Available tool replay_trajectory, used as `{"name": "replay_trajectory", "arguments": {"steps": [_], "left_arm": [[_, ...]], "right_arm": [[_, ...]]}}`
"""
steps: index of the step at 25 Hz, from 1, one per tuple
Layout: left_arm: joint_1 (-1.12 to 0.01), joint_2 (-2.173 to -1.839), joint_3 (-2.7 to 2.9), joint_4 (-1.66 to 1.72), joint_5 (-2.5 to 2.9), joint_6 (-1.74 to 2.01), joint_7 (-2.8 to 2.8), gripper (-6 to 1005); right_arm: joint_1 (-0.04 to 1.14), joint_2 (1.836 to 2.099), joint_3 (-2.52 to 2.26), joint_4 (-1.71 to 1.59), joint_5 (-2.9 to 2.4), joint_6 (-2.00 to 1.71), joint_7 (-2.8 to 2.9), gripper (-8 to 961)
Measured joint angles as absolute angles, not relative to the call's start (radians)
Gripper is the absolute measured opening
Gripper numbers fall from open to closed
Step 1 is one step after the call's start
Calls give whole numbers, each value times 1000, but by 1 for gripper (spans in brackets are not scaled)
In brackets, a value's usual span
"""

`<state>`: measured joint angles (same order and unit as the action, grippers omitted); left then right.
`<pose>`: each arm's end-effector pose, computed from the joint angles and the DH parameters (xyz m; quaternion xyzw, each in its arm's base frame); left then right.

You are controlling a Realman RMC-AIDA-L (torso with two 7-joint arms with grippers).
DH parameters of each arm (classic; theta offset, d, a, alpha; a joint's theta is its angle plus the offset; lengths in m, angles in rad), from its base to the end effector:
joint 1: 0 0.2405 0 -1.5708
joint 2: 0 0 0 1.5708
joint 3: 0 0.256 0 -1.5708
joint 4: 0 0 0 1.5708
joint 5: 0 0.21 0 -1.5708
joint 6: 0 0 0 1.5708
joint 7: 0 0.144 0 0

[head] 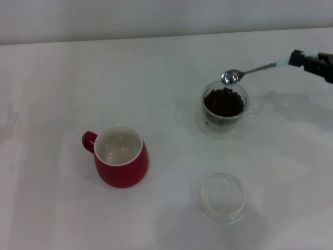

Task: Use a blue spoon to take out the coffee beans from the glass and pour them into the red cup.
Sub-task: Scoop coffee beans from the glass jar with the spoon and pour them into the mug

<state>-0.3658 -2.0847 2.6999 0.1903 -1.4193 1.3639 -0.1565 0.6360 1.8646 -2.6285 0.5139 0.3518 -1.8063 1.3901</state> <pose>-0.3409 0.2958 0.0007 -0.6055 -0.2614 -0.3567 0.6616 0.3320 0.3143 0.1027 -0.8377 0.3665 0.3354 0.2267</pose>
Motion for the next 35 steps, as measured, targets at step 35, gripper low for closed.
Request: {"name": "replay_trajectory", "arguments": {"steps": [35], "left_arm": [[-367, -2083, 2674, 188, -1420, 1358, -156, 891]], "right_arm": [[693, 2010, -2823, 750, 375, -1730, 1373, 159]]}}
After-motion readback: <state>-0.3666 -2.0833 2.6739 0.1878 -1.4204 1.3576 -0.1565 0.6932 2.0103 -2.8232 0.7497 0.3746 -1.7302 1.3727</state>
